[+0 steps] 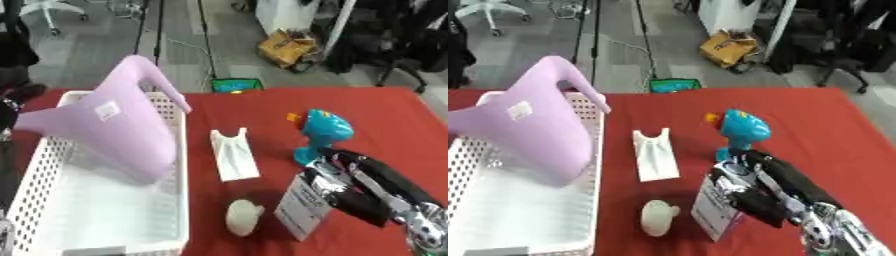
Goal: Pick up objects on the table and place them in the box.
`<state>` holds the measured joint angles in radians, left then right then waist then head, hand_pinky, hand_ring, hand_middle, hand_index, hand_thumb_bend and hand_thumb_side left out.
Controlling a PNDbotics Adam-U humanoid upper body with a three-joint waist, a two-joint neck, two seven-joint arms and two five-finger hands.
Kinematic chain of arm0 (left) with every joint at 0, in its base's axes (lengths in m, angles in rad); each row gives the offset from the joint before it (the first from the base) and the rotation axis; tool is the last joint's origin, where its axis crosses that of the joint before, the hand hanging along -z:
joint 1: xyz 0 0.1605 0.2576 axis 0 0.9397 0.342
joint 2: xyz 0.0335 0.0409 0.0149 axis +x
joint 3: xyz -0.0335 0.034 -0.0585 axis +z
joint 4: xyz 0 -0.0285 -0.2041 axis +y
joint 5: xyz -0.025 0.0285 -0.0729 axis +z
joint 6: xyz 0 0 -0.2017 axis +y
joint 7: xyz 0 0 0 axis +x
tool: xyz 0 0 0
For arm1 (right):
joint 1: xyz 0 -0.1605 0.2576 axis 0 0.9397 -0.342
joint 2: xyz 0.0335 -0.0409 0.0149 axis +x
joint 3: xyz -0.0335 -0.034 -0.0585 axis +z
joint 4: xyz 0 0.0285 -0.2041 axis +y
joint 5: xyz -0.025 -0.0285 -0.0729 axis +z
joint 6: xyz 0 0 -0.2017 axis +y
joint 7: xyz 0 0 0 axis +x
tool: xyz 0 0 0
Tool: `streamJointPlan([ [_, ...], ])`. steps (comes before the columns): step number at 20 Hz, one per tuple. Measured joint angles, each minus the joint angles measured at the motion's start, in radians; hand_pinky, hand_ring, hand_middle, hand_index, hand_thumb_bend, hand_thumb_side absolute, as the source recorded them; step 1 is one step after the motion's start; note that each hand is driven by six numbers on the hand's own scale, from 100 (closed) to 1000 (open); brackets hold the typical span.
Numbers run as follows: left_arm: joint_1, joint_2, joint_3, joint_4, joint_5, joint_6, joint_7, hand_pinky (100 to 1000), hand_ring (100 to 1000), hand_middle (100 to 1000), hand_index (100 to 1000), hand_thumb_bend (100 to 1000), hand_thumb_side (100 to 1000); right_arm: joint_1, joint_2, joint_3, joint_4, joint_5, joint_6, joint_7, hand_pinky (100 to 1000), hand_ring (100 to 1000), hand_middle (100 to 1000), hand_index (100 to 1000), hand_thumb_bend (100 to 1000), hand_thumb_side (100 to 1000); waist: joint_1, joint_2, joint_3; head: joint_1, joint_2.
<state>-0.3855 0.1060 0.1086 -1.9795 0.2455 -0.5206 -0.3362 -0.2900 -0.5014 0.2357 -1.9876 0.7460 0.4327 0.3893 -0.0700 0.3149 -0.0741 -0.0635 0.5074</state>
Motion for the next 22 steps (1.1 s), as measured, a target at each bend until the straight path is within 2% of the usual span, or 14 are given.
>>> streamJointPlan([
  [12,0.000,0.000,0.000,0.000,0.000,-0.001,-0.003,832,854,765,718,100,879,0.000,0.004,0.009,0.000,0.043,0.008,0.042,902,981,909,1000,382,1000,0.003,0.003,0.006,-0.008,-0.008],
  [13,0.000,0.000,0.000,0.000,0.000,0.000,-0.004,832,854,765,718,100,880,0.000,0.005,0.011,0.000,0.047,0.009,0.046,918,988,917,1000,437,1000,0.003,0.003,0.006,-0.008,-0.008],
  [16,0.000,0.000,0.000,0.000,0.000,0.000,-0.004,836,854,765,718,100,880,0.000,0.006,0.012,0.000,0.058,0.008,0.065,930,990,921,1000,479,978,0.003,0.003,0.007,-0.008,-0.008],
  [17,0.000,0.000,0.000,0.000,0.000,0.001,-0.005,838,853,764,717,100,881,0.000,0.007,0.012,0.000,0.063,0.009,0.072,930,991,922,1000,550,860,0.003,0.003,0.007,-0.008,-0.008],
  [19,0.000,0.000,0.000,0.000,0.000,0.002,-0.006,841,853,764,716,100,881,0.000,0.010,0.011,-0.002,0.073,0.012,0.092,926,991,925,1000,610,763,0.003,0.003,0.007,-0.008,-0.008],
  [20,0.000,0.000,0.000,0.000,0.000,0.002,-0.006,841,853,764,716,100,881,0.000,0.012,0.011,-0.004,0.079,0.015,0.104,926,991,925,1000,611,761,0.003,0.003,0.007,-0.009,-0.008],
  [21,0.000,0.000,0.000,0.000,0.000,0.002,-0.006,843,853,763,715,100,881,0.000,0.013,0.011,-0.006,0.084,0.017,0.115,923,993,931,1000,642,682,0.003,0.003,0.007,-0.009,-0.008],
  [22,0.000,-0.001,0.000,0.000,0.000,0.003,-0.007,843,853,763,715,100,881,0.000,0.013,0.011,-0.007,0.090,0.020,0.126,923,993,931,1000,642,682,0.003,0.003,0.007,-0.009,-0.008],
])
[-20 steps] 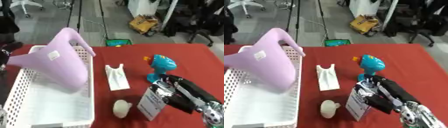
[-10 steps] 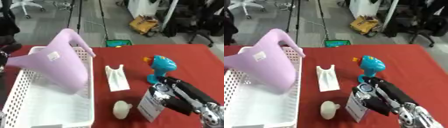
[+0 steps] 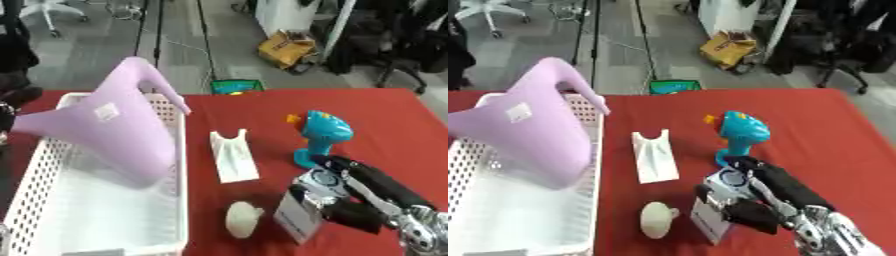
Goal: Pick up objects on the table and place them in the box.
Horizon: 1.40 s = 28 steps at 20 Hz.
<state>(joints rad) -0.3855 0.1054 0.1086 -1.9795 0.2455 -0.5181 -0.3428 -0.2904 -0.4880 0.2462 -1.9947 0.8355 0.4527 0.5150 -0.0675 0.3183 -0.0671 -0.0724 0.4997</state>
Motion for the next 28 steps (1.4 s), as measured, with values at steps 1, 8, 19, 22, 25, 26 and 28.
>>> streamJointPlan([
  [1,0.000,0.000,0.000,0.000,0.000,0.000,0.000,845,853,763,715,100,881,0.000,0.000,-0.001,-0.001,0.005,0.003,0.010,921,994,934,1000,664,656,0.000,0.000,0.000,0.000,0.000],
  [8,0.000,0.000,0.000,0.000,0.000,0.003,-0.003,854,852,761,708,100,877,-0.002,0.008,-0.008,-0.006,0.032,0.022,0.057,902,989,937,1000,674,569,0.000,0.001,0.001,-0.004,0.000],
  [19,0.000,-0.001,0.000,0.000,0.000,0.004,-0.005,856,852,759,700,100,873,-0.009,0.017,-0.011,-0.006,0.048,0.031,0.053,814,924,908,1000,622,556,0.003,0.003,0.006,-0.009,-0.003],
  [22,0.000,-0.004,0.000,0.000,0.000,0.005,-0.005,856,852,759,699,100,872,-0.009,0.017,-0.011,-0.005,0.049,0.030,0.044,802,909,906,1000,601,543,0.004,0.003,0.007,-0.012,-0.006],
  [25,0.000,-0.008,0.000,0.000,0.000,0.005,-0.006,856,852,759,698,100,869,-0.009,0.017,-0.010,-0.005,0.051,0.029,0.040,787,903,904,1000,591,513,0.004,0.004,0.007,-0.014,-0.008],
  [26,0.000,-0.008,0.000,0.000,0.000,0.005,-0.006,856,852,759,698,100,867,-0.009,0.017,-0.010,-0.005,0.051,0.029,0.040,776,897,903,1000,577,492,0.004,0.004,0.007,-0.015,-0.008],
  [28,0.000,-0.008,0.000,0.000,0.000,0.005,-0.006,856,852,759,698,100,867,-0.009,0.017,-0.008,-0.005,0.051,0.029,0.041,771,896,902,1000,563,479,0.004,0.004,0.008,-0.016,-0.008],
])
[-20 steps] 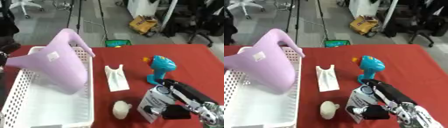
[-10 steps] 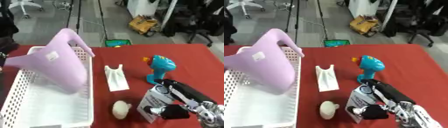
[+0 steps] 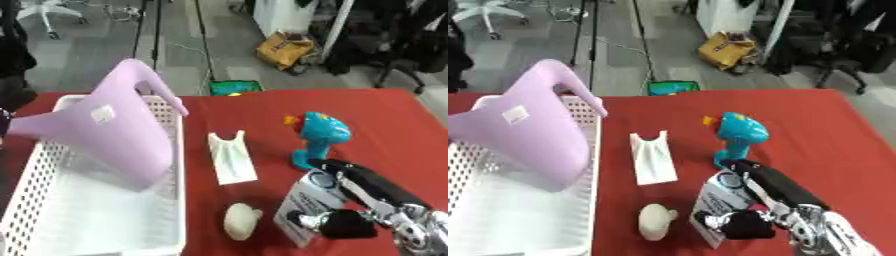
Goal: Pick up objects on the table and place them in the box.
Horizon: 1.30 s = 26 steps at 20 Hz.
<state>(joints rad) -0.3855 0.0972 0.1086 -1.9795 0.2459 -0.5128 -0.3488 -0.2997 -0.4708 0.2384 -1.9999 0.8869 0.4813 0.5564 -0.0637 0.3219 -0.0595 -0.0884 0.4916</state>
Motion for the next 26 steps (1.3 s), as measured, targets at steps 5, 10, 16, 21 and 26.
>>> streamJointPlan([
  [5,0.000,0.000,0.000,0.000,0.000,0.000,0.000,856,852,759,697,100,864,-0.001,0.000,0.002,0.000,0.002,-0.003,0.005,762,891,900,1000,541,460,0.000,0.000,0.000,-0.001,0.000],
  [10,0.000,-0.001,0.000,0.000,0.000,0.002,0.002,856,852,759,696,100,863,-0.004,0.000,0.003,0.000,0.002,-0.007,0.010,704,861,878,981,483,414,0.000,0.000,0.000,-0.006,0.000],
  [16,0.000,-0.001,0.000,0.000,-0.001,0.005,0.005,856,848,759,695,100,861,0.001,0.000,0.003,0.000,0.002,-0.018,-0.007,674,793,834,941,476,398,0.001,0.003,0.000,-0.010,0.000],
  [21,0.000,-0.001,0.000,0.000,-0.002,0.007,0.008,855,846,760,695,100,860,0.009,0.000,0.003,0.000,-0.006,-0.024,-0.031,649,767,770,912,457,380,0.004,0.003,0.001,-0.010,0.000],
  [26,0.000,-0.001,0.000,0.000,-0.002,0.007,0.011,856,843,759,695,100,859,0.009,0.000,0.003,0.000,-0.017,-0.025,-0.044,622,736,735,888,438,358,0.005,0.003,0.001,-0.014,0.000],
])
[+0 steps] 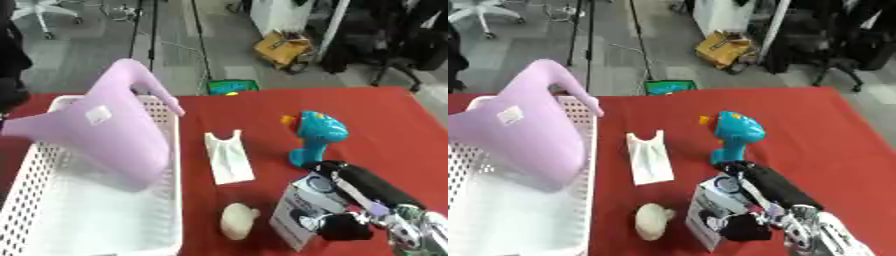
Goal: Pick up objects on the table and place them in the box.
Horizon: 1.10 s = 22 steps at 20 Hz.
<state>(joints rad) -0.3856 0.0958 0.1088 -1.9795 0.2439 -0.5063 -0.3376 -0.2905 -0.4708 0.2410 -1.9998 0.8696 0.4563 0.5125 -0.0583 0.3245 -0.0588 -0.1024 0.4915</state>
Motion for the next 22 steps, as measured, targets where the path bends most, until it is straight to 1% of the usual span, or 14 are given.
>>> streamJointPlan([
  [6,0.000,0.000,0.000,0.000,-0.002,0.000,0.001,856,842,760,695,100,859,0.000,0.000,0.000,0.000,-0.002,0.001,-0.012,600,710,695,862,406,340,0.001,0.000,0.002,-0.002,0.000],
  [8,0.000,0.000,0.000,0.000,-0.003,0.000,0.001,856,841,760,695,100,855,0.000,0.000,0.000,0.000,-0.003,0.000,-0.015,587,698,675,851,364,352,0.001,0.000,0.002,-0.003,0.000],
  [10,0.000,-0.003,0.000,0.000,-0.004,0.001,0.001,856,842,760,695,100,859,0.000,0.000,0.000,0.000,-0.004,-0.001,-0.020,581,688,652,842,376,333,0.001,0.000,0.003,-0.003,0.000],
  [11,0.000,-0.005,0.000,0.000,-0.004,0.001,0.001,856,842,760,695,100,859,0.000,0.000,0.000,0.000,-0.004,-0.001,-0.023,573,672,612,831,366,329,0.001,0.000,0.003,-0.003,0.000],
  [12,-0.001,-0.007,0.000,0.000,-0.004,0.001,0.002,856,842,760,695,100,859,0.000,0.000,0.000,0.000,-0.005,-0.002,-0.026,566,666,612,831,366,329,0.001,0.000,0.003,-0.003,0.000],
  [13,-0.001,-0.008,0.000,0.000,-0.004,0.002,0.002,856,842,760,695,100,858,-0.001,0.000,0.000,0.000,-0.005,-0.002,-0.029,558,657,569,815,339,326,0.001,0.000,0.003,-0.003,0.000],
  [16,-0.001,-0.008,0.000,0.000,-0.004,0.002,0.003,856,842,760,695,100,858,-0.002,-0.001,0.000,0.001,-0.005,-0.003,-0.039,549,647,557,799,325,324,0.000,0.000,0.004,-0.003,0.000],
  [17,-0.001,-0.008,0.000,0.000,-0.004,0.003,0.003,857,842,760,695,100,858,-0.005,-0.001,0.000,0.002,-0.006,-0.003,-0.043,537,636,546,785,304,323,0.000,0.000,0.004,-0.003,0.000],
  [22,-0.002,-0.008,0.000,0.000,-0.006,0.004,0.005,857,842,760,695,100,859,-0.014,-0.012,-0.001,0.006,-0.010,-0.002,-0.067,522,623,525,769,267,311,0.000,0.000,0.004,-0.003,0.000],
])
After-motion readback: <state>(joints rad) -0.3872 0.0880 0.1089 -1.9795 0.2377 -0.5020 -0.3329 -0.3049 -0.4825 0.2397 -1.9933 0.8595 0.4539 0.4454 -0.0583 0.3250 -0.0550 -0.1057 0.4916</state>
